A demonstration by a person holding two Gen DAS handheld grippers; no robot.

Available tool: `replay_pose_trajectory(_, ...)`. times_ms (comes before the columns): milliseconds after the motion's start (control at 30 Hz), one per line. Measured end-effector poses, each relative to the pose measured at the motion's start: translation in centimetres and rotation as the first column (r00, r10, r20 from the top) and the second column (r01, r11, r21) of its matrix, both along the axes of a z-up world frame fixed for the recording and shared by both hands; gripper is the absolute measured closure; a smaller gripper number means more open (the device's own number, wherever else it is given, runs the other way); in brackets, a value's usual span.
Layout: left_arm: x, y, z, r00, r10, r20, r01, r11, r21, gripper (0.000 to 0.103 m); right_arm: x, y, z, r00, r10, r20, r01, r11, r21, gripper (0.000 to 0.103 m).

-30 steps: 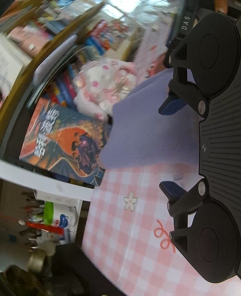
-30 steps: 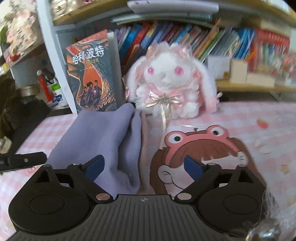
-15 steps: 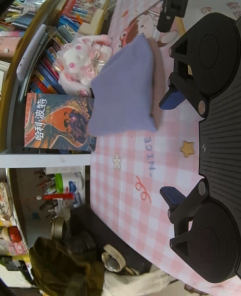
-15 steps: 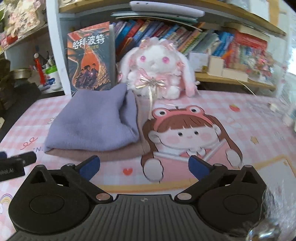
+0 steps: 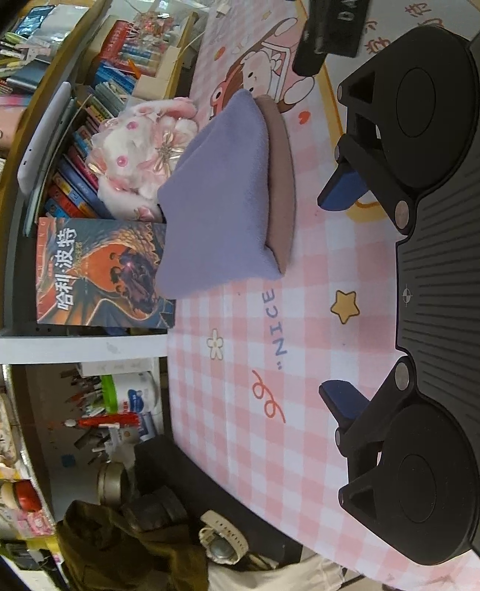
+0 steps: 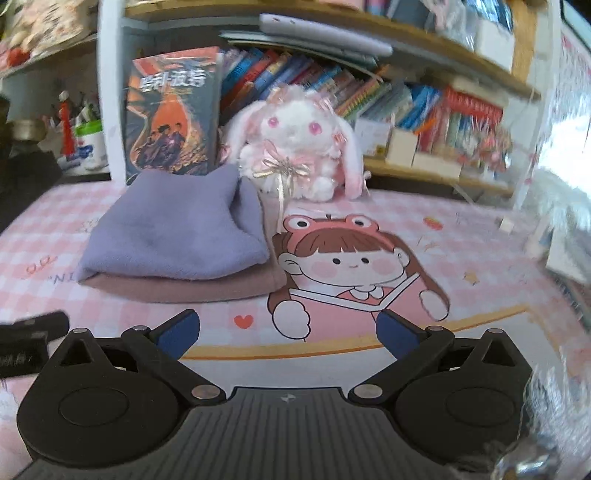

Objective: Fold clothes

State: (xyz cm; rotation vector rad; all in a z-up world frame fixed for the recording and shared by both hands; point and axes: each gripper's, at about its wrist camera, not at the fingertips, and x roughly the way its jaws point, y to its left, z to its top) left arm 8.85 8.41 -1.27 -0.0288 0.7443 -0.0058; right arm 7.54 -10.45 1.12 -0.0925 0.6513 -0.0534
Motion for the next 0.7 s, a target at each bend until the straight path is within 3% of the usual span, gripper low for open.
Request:
replay_pose_trajectory(533, 1.3, 0.1, 0.2, 0.999, -0.045, 0.008, 0.045, 0.999, -0.006, 0.002, 1.6, 0.6, 0.5, 0.999, -0.022, -0.026, 0.022, 1.000, 0.006, 0.000)
replay_pose_trajectory(700, 1.0, -1.1, 0.7, 1.000, -0.005, 0.016, 0.005, 1.000, 0.006, 0.002, 2.0, -0.6, 0.2, 0.999, -0.030, -0.027, 0.030, 0.999, 0.015, 0.000)
